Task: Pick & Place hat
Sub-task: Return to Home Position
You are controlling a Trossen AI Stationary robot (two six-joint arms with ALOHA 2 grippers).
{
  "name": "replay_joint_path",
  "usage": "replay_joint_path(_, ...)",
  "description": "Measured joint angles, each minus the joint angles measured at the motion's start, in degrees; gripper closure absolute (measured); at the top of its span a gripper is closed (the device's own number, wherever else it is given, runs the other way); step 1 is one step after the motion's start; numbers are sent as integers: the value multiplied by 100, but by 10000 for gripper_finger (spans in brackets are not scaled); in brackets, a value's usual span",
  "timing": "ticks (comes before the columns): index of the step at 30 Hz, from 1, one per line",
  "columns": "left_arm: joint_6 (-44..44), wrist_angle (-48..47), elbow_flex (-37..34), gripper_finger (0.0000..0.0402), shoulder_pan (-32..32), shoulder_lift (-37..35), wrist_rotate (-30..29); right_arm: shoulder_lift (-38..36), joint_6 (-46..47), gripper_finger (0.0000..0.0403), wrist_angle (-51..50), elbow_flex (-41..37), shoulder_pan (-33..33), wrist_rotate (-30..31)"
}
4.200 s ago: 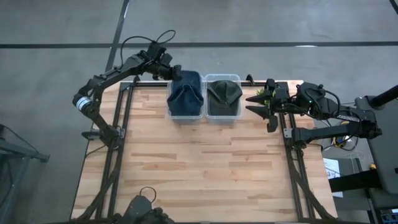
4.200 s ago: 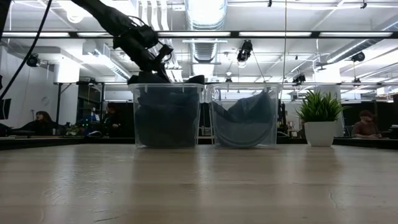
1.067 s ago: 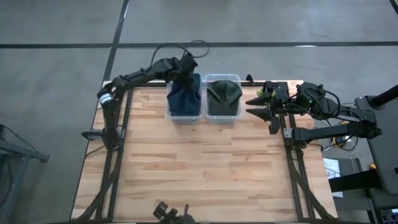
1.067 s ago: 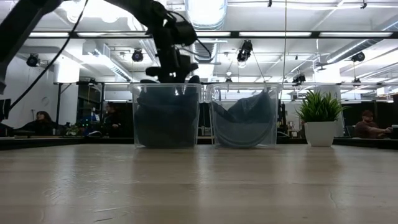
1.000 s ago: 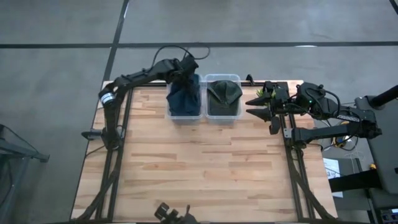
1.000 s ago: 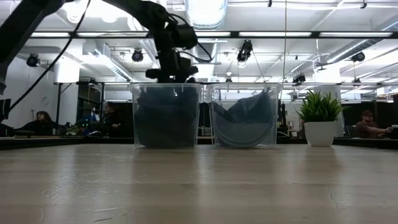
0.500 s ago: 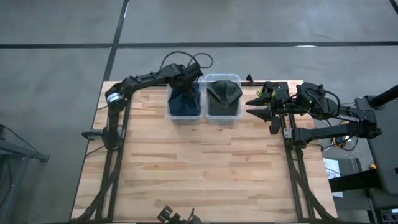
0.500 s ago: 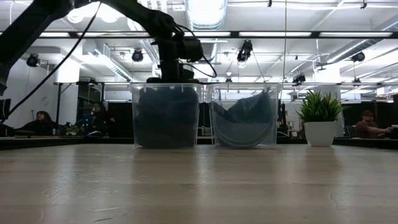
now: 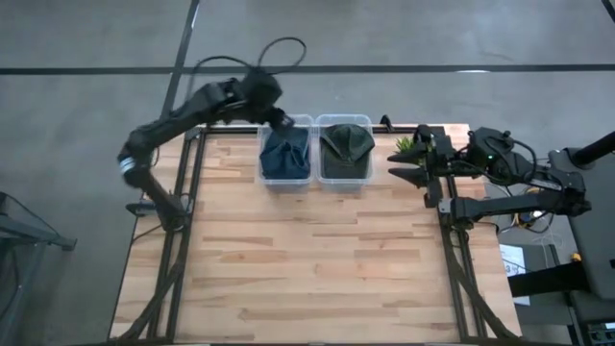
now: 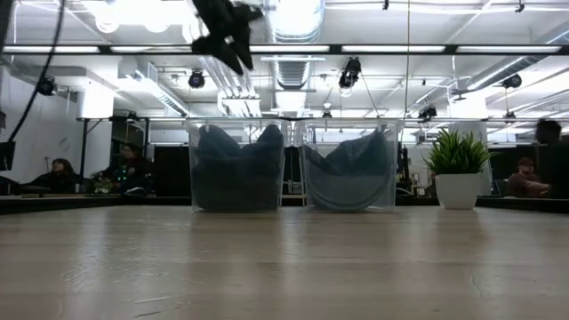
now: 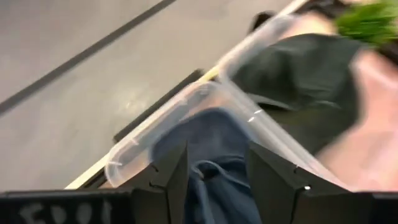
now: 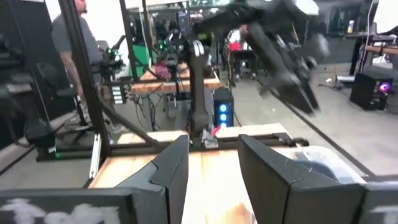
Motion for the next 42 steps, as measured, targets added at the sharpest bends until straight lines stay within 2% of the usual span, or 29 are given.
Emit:
replay_joint_path(5, 397, 917, -1116, 250, -278, -1174, 729, -514, 14, 271, -863, 0, 0, 0)
replay_joint_path(7, 473, 1562, -1716, 250, -339, -1691, 1270, -739, 82, 271, -1135, 0, 0, 0)
replay_joint_path(12, 438, 3278, -3359, 250, -334, -2971, 3048, -1270, 1, 271, -1330, -97, 0, 0)
replay_joint_path(14, 328, 3751, -3910, 250, -344, -3451, 3413, -1423, 69, 271, -1397, -147, 0, 2)
replay_joint_path(19, 42, 4121, -4997, 250, -332, -4492, 3341, -1610, 873, 271, -1794, -189, 1, 30)
replay_joint_path(21, -209, 4103, -5359, 250, -336, -4828, 3356, -1625, 814, 271, -1885, -258, 0, 17)
replay_joint_path(23, -790, 4133, -5680, 250, -373, -5108, 3372, -1625, 518, 271, -1829, -431, 0, -215)
replay_joint_path(25, -662, 4289, -6040, 250, -394, -5338, 3471, -1613, 359, 271, -1523, -689, 0, -683)
replay_joint_path(28, -232, 5100, -6662, 250, -400, -5670, 4110, -1696, 331, 271, -951, -1136, 0, -1202)
replay_joint_path(32, -554, 6750, -7569, 250, -399, -6053, 4809, -1916, 586, 271, -633, -1626, -1, -1286)
replay_joint_path(34, -798, 7309, -7997, 250, -400, -6230, 4910, -2115, 663, 271, -573, -1833, 0, -1296)
replay_joint_path(42, -1039, 8230, -9299, 250, -410, -6846, 4981, -3282, 873, 271, -431, -2589, -2, -1305)
